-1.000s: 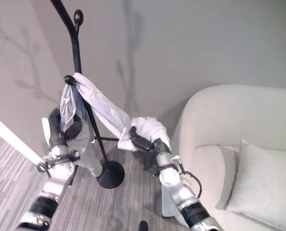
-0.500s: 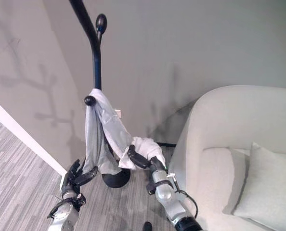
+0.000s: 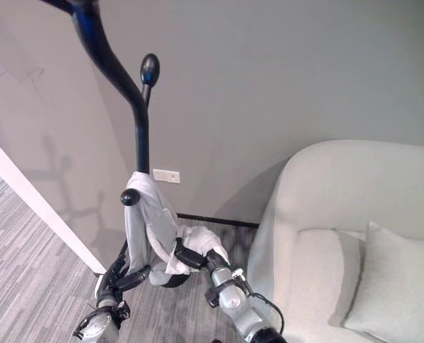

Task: Hang the clothes on the sofa on the clothes rack.

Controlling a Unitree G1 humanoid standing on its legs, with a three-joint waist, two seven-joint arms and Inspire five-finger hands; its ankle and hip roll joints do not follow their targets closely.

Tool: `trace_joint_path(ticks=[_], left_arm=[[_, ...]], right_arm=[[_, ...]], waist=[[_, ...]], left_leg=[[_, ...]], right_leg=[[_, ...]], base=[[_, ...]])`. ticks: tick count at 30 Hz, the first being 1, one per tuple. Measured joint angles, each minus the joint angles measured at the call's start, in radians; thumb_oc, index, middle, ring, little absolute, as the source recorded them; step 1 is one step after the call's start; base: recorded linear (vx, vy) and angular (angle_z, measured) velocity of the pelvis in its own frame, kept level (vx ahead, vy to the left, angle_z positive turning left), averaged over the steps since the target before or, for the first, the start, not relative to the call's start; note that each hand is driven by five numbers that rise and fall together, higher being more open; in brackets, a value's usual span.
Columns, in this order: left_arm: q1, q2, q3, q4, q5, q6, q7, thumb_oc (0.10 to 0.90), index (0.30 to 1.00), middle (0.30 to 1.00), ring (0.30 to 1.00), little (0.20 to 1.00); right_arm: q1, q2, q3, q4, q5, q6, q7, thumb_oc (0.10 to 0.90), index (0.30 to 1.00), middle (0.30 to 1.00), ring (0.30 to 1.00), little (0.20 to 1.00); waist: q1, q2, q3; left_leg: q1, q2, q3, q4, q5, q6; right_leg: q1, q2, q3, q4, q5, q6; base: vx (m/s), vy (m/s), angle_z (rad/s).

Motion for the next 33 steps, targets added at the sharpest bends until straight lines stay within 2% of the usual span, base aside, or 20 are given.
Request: trace_joint_path(ticks=[1,3,7,9,10,11,13,19,25,28,33], left_arm=[[0.002,0.001,0.0,0.007,0.003,0.013,0.0,0.8,0.9,0.9,0.9,0.9],[0.018,0.009,-0.002,0.051,0.013,0.059,0.006,0.8,0.9,0.9,0.9,0.9],[0.067,0.014,-0.001,0.071,0.02,0.078,0.025,0.8,0.9,0.9,0.9,0.9],[0.074,0.016,0.005,0.062,0.018,0.085,0.037,0.8,0.9,0.9,0.9,0.9],[0.086,0.018,0.009,0.026,0.016,0.088,0.051,0.8,0.9,0.9,0.9,0.9],[0.099,0.021,0.014,-0.02,0.016,0.083,0.056,0.8,0.9,0.9,0.9,0.9],[0.104,0.03,0.052,-0.172,-0.003,0.07,0.075,0.8,0.9,0.9,0.9,0.9],[0.067,0.051,0.11,-0.203,-0.003,0.061,0.078,0.8,0.9,0.9,0.9,0.9],[0.087,0.036,0.125,-0.051,-0.012,0.065,0.054,0.8,0.9,0.9,0.9,0.9],[0.106,0.007,0.144,0.05,-0.081,0.088,0.025,0.8,0.9,0.9,0.9,0.9],[0.125,-0.003,0.164,0.126,-0.084,0.108,-0.014,0.8,0.9,0.9,0.9,0.9]], right_arm=[[0.0,0.0,-0.004,-0.003,0.0,0.003,0.0,0.4,0.3,0.3,0.3,0.3],[0.003,-0.004,-0.02,0.0,0.004,0.051,-0.002,0.4,0.3,0.3,0.3,0.3],[0.013,-0.015,-0.07,-0.002,0.025,0.079,-0.007,0.4,0.3,0.3,0.3,0.3],[0.013,-0.016,-0.096,-0.014,0.031,0.086,-0.01,0.53,0.495,0.495,0.495,0.495],[0.016,-0.018,-0.114,-0.032,0.046,0.091,-0.013,0.646,0.669,0.669,0.669,0.669],[0.024,-0.025,-0.132,-0.053,0.056,0.093,-0.027,0.8,0.9,0.9,0.9,0.9],[0.05,-0.057,-0.201,-0.125,0.11,0.095,-0.04,0.8,0.9,0.9,0.9,0.9],[0.04,-0.099,-0.266,-0.202,0.17,0.071,-0.046,0.8,0.9,0.9,0.9,0.9],[0.056,-0.146,-0.265,-0.259,0.169,0.073,0.004,0.8,0.9,0.9,0.9,0.9],[0.12,-0.208,-0.265,-0.338,0.151,0.083,0.046,0.8,0.9,0.9,0.9,0.9],[0.182,-0.295,-0.28,-0.421,0.133,0.084,0.088,0.8,0.9,0.9,0.9,0.9]], waist=[[0.0,0.0,0.0],[-0.001,0.0,0.003],[0.0,0.0,0.013],[0.003,0.001,0.018],[0.005,0.002,0.021],[0.01,0.004,0.026],[0.024,0.009,0.034],[0.021,0.012,0.033],[0.023,0.003,0.038],[0.021,-0.006,0.044],[0.0,-0.022,0.054]], left_leg=[[0.0,0.0,0.0,0.0,0.0,0.0],[0.0,0.0,-0.001,0.0,0.001,-0.002],[0.0,0.0,-0.001,0.0,0.003,-0.003],[0.0,0.0,-0.001,-0.001,0.003,-0.003],[0.0,0.0,-0.001,-0.001,0.003,-0.003],[0.0,-0.001,-0.001,-0.001,0.003,-0.003],[-0.002,-0.001,-0.006,-0.002,0.004,-0.003],[0.0,-0.001,-0.006,-0.002,0.004,-0.003],[0.007,-0.002,-0.004,-0.002,0.004,-0.002],[0.01,-0.003,0.006,-0.005,0.003,-0.002],[0.014,-0.003,0.016,-0.007,0.003,-0.002]], right_leg=[[0.0,0.0,0.0,0.0,0.0,0.0],[0.0,0.0,0.0,0.0,0.0,0.0],[-0.001,0.0,0.0,0.0,0.0,0.0],[-0.001,0.0,0.0,0.0,0.0,0.0],[-0.001,-0.001,0.0,0.0,0.0,0.0],[-0.001,-0.001,0.0,0.0,0.0,0.0],[0.0,-0.001,-0.005,0.0,-0.001,0.001],[0.001,-0.001,-0.005,0.0,-0.001,0.001],[-0.001,-0.002,-0.002,0.0,-0.003,0.004],[-0.003,-0.002,0.005,0.0,-0.003,0.004],[-0.005,0.0,0.014,0.0,-0.003,0.004]], base=[[0.0,0.0,0.0],[0.0,0.0,0.0],[0.0,0.0,0.0],[0.0,0.0,0.0],[0.0,0.0,0.0],[0.0,0.0,0.0],[0.0,-0.003,0.05],[0.0,-0.001,0.01],[0.0,0.0,0.0],[0.0,-0.007,-0.07],[-0.01,-0.004,-0.06]])
